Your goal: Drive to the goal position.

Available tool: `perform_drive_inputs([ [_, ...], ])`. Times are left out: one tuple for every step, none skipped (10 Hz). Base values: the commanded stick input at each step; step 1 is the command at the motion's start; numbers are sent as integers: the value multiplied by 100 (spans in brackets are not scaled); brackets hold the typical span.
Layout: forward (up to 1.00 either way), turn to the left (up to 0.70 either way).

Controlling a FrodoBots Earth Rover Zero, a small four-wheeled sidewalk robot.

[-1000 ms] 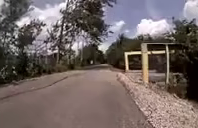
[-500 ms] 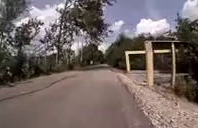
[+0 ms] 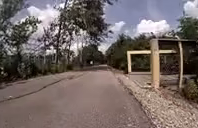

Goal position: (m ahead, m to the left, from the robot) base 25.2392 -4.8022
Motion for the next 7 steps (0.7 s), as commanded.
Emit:
perform_drive_inputs([
  [70, 0],
  [70, 0],
  [70, 0],
  [70, 0],
  [70, 0],
  [70, 0],
  [70, 0],
])
